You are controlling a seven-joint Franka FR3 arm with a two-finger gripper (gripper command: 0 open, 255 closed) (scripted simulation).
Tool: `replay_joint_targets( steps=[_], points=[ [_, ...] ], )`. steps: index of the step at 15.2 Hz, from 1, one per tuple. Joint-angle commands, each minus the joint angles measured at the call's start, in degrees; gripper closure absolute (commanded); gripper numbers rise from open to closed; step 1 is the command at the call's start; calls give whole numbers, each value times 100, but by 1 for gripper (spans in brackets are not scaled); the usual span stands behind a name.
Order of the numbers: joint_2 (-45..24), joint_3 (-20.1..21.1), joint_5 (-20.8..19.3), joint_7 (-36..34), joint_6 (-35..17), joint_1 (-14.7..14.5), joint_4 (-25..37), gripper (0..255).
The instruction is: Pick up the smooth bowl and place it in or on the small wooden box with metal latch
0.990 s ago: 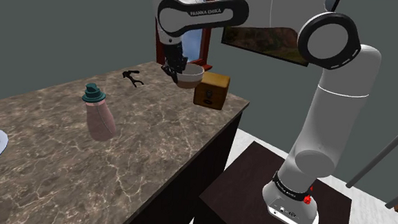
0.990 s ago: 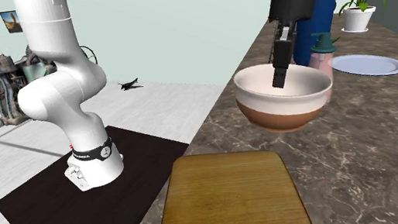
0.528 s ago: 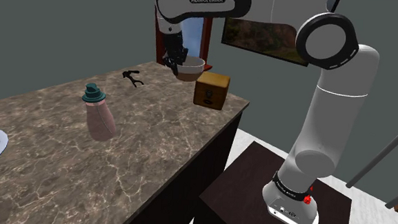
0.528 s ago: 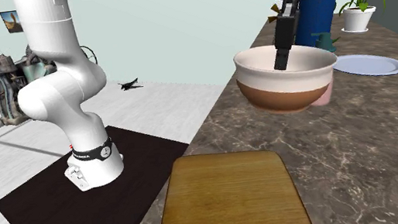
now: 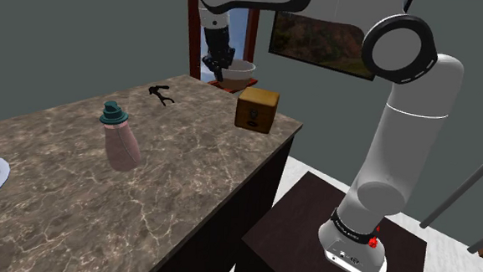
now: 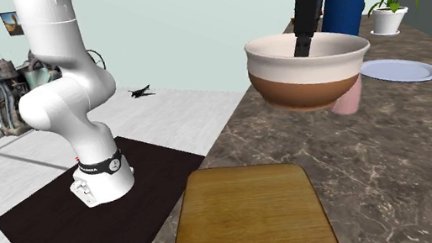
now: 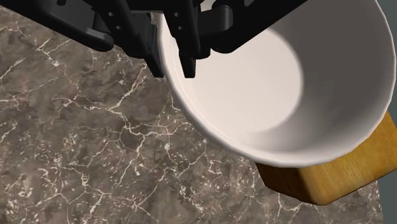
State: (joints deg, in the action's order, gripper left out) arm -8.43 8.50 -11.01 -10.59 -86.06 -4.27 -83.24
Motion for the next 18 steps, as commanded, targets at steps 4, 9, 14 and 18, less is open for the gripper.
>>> replay_joint_targets(
  steps=[4, 9, 14, 18],
  points=[
    [369, -285, 21, 647, -172, 384, -418, 255],
    [580, -595, 13, 1305, -307, 745, -638, 255],
    [662, -763, 4, 1618, -523, 927, -874, 255],
    [708, -768, 2, 1567, -838, 932, -1239, 255]
  ],
)
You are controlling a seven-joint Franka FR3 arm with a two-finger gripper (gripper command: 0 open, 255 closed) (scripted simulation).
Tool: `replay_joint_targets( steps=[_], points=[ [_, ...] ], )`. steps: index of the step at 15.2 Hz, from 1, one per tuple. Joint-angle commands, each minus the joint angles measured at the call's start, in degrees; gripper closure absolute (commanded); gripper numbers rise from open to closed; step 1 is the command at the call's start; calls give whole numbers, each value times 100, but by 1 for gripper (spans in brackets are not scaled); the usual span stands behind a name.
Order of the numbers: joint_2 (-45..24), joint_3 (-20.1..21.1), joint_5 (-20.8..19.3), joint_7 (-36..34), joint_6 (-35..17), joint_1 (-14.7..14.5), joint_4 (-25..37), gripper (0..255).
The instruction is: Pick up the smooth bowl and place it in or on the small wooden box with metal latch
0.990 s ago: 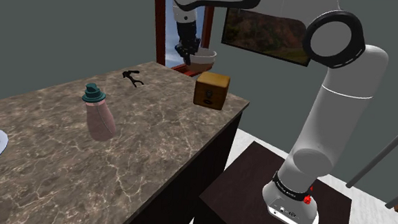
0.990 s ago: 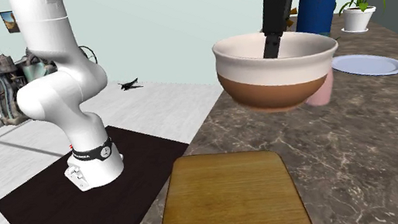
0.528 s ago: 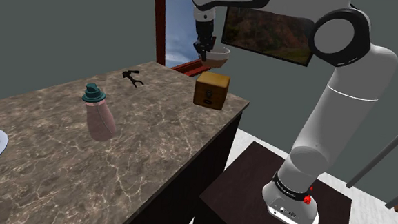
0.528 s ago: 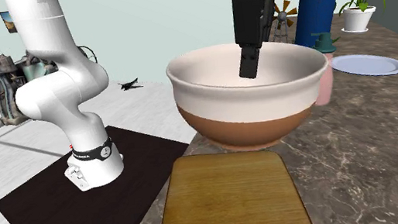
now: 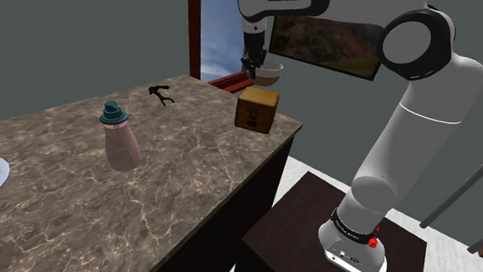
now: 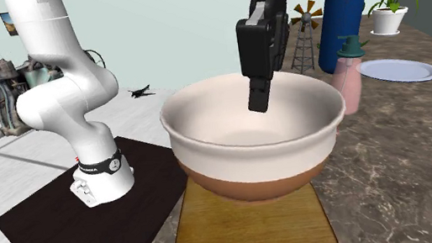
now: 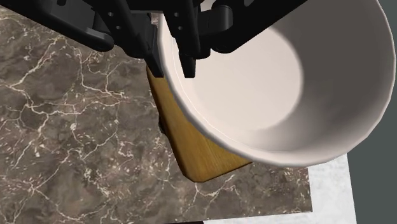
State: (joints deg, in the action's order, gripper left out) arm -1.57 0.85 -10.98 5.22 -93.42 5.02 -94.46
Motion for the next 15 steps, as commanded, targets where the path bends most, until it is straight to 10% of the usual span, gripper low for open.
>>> replay_joint_targets(
  steps=[1, 15],
  points=[
    [30, -4, -3, -27, -179, 4, -204, 255],
    [43, -13, -24, -140, -854, 15, -901, 255]
  ],
)
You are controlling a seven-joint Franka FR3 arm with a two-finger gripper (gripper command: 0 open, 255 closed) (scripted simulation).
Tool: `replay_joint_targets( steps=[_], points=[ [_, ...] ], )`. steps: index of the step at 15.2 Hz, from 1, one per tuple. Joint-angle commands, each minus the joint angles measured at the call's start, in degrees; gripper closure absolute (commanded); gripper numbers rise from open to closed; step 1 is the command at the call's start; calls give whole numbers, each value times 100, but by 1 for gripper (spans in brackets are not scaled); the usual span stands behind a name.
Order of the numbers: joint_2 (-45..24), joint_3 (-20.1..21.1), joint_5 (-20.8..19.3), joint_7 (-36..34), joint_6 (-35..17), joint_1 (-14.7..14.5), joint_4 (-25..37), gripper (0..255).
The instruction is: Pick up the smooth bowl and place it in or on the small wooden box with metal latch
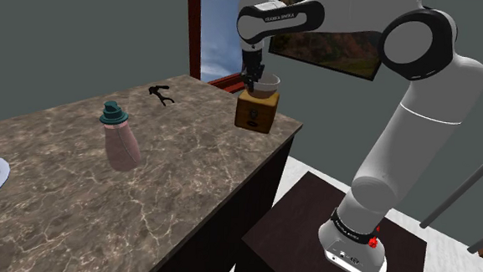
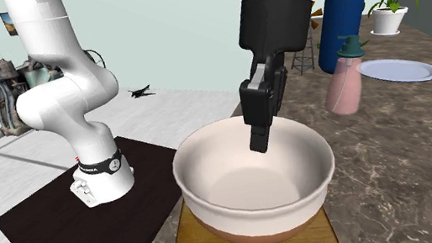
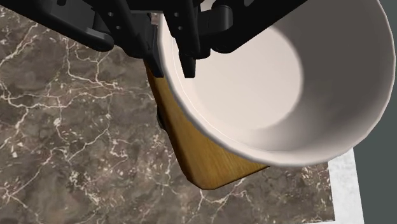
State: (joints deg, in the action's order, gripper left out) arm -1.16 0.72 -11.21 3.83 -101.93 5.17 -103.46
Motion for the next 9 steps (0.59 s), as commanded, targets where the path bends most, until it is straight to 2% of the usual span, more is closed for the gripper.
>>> replay_joint_targets(
  steps=[1, 2, 3, 8, 9],
  points=[
    [1, 0, -1, -1, -3, 0, -1, 255],
    [1, 0, -1, -1, -3, 0, -1, 255],
    [2, 0, -1, -1, -3, 0, -1, 0],
    [2, 0, -1, -1, -3, 0, -1, 0],
    [-2, 15, 8, 6, 188, -16, 193, 0]
  ],
)
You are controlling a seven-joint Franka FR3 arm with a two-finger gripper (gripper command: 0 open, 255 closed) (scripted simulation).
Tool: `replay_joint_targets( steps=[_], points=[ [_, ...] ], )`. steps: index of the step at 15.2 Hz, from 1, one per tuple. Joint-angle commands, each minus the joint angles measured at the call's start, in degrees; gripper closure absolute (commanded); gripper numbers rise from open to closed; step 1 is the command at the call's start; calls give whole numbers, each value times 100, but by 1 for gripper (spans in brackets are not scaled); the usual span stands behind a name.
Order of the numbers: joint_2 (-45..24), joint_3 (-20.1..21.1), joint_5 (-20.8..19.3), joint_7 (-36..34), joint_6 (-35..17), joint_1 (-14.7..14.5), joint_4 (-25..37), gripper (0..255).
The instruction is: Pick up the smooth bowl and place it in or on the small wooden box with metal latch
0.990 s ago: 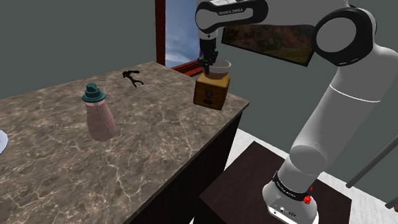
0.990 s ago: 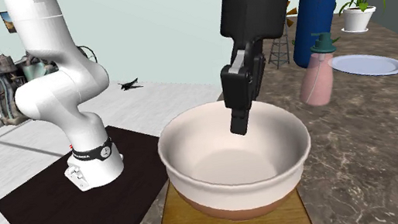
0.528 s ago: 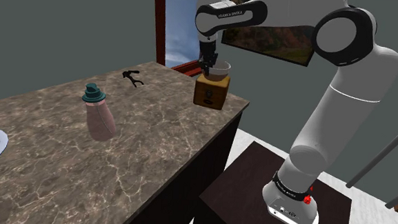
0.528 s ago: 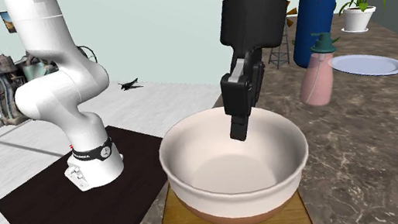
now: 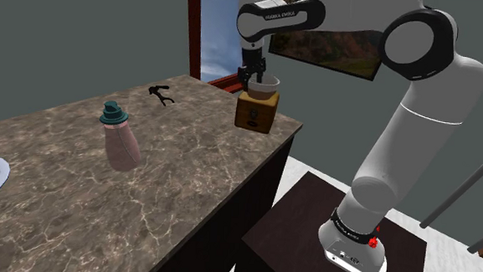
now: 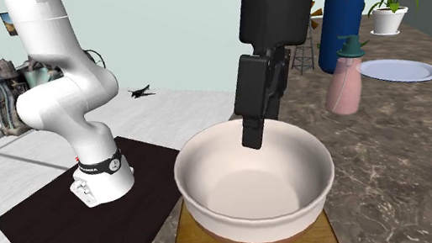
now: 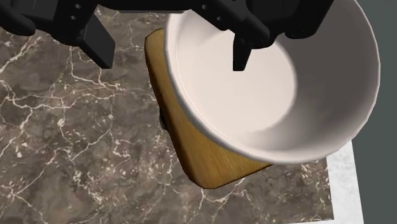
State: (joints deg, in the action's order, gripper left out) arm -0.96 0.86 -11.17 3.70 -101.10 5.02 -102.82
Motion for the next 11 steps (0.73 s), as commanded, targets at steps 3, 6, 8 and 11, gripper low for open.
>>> replay_joint_targets(
  steps=[3, 6, 8, 11],
  points=[
    [-76, 44, 19, 38, 651, -46, 721, 0],
    [-76, 44, 19, 38, 651, -46, 721, 0],
    [-76, 44, 19, 38, 651, -46, 721, 0],
    [-76, 44, 19, 38, 651, -46, 721, 0]
  ],
)
